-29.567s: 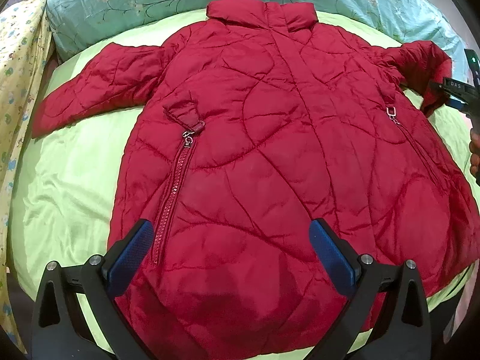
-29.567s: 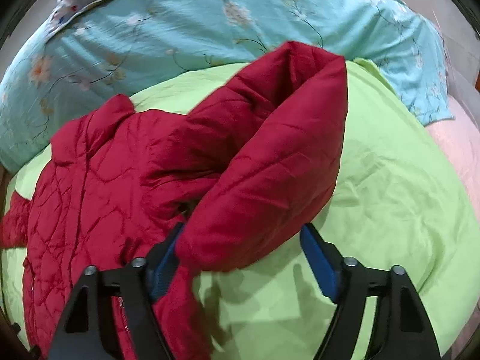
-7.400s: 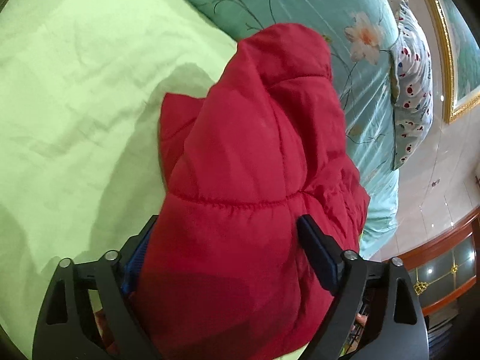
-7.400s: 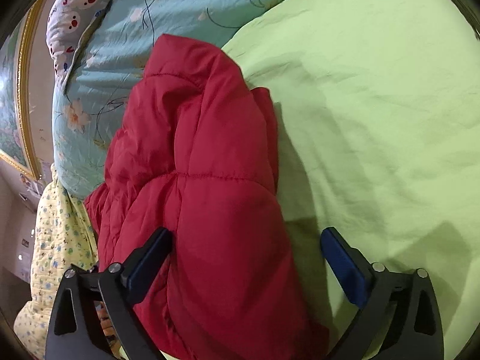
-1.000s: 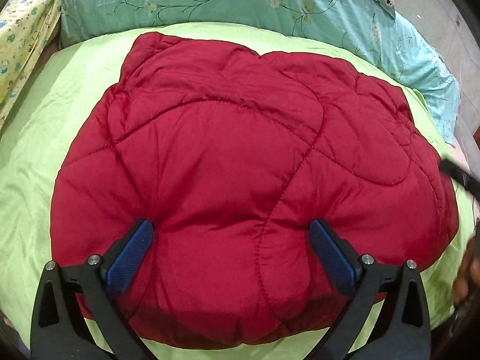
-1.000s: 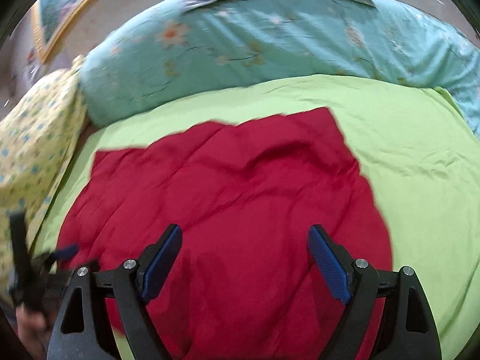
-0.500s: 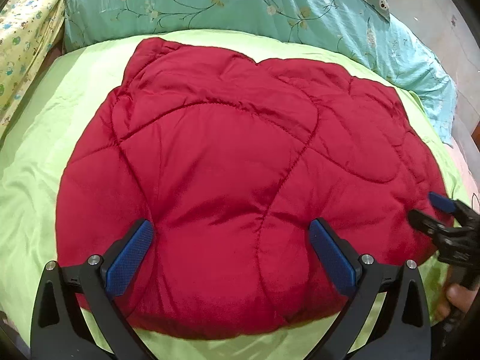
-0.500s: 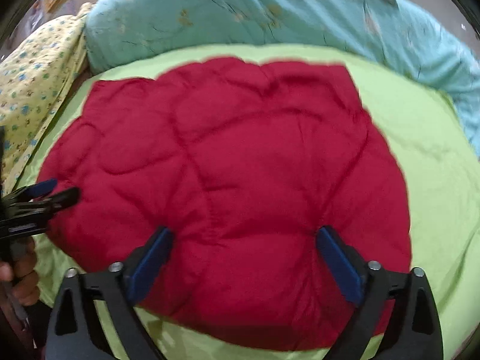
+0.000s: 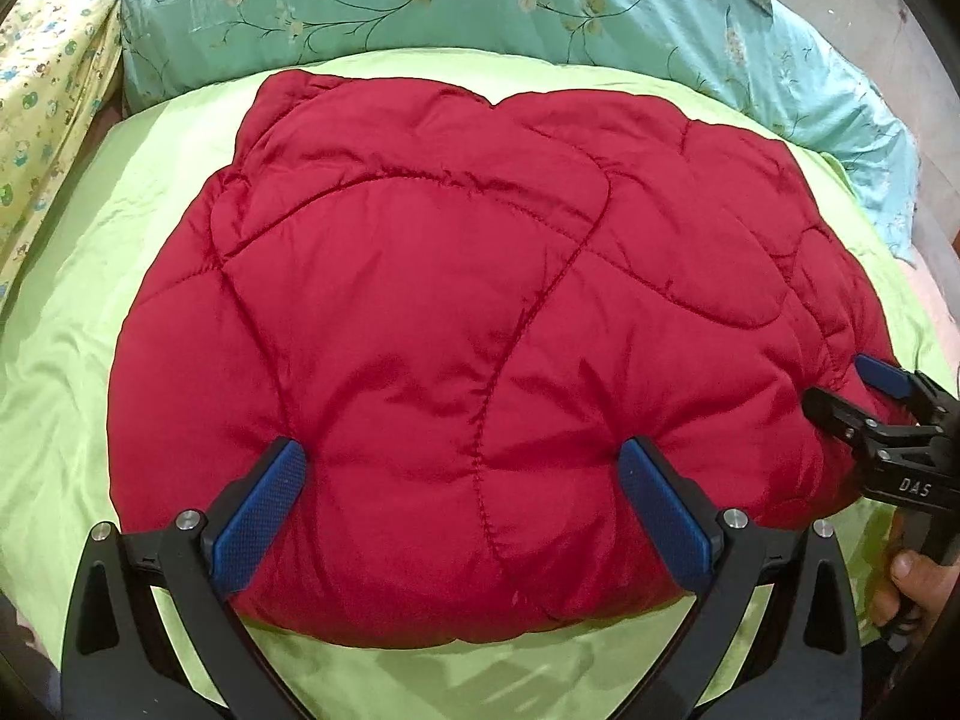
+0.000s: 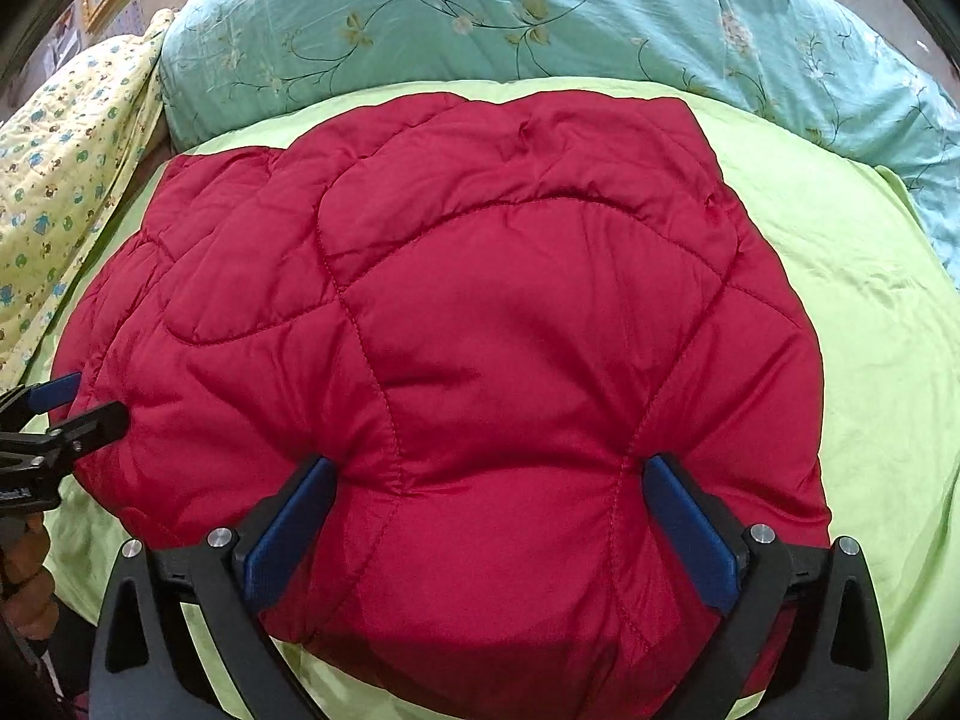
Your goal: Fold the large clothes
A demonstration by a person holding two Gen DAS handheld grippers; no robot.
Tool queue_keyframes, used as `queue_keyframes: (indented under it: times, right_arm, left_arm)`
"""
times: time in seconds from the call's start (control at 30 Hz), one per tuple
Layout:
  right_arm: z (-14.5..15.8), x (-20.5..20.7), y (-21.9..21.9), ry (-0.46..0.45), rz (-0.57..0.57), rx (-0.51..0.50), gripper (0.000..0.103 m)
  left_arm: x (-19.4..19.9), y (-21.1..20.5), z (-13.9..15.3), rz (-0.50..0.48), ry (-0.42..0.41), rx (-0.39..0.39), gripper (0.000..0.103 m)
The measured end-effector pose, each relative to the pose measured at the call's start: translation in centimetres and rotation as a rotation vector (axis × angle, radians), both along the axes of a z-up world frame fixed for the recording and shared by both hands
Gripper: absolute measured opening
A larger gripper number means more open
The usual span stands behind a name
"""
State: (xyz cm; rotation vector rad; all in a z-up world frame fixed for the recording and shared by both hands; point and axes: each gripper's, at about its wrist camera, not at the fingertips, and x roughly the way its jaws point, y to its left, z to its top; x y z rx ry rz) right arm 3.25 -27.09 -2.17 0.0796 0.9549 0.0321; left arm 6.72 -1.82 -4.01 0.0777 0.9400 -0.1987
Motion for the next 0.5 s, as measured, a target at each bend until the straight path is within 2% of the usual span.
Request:
queue_keyframes:
  times: [0.33,0.5]
  right_arm:
    - [0.2,0.1,0.1,0.014,-0.007,0.003,0.103]
    - [1.9,-0.4,0.1,0.019,-0.016,0.011,0.102]
  left_arm:
    - [0.3,-0.5,-0.2,0.007,0.012,0.023,0.103]
    - [0.5,-0.3,0.0,0.005,0.030,0.018,0.103]
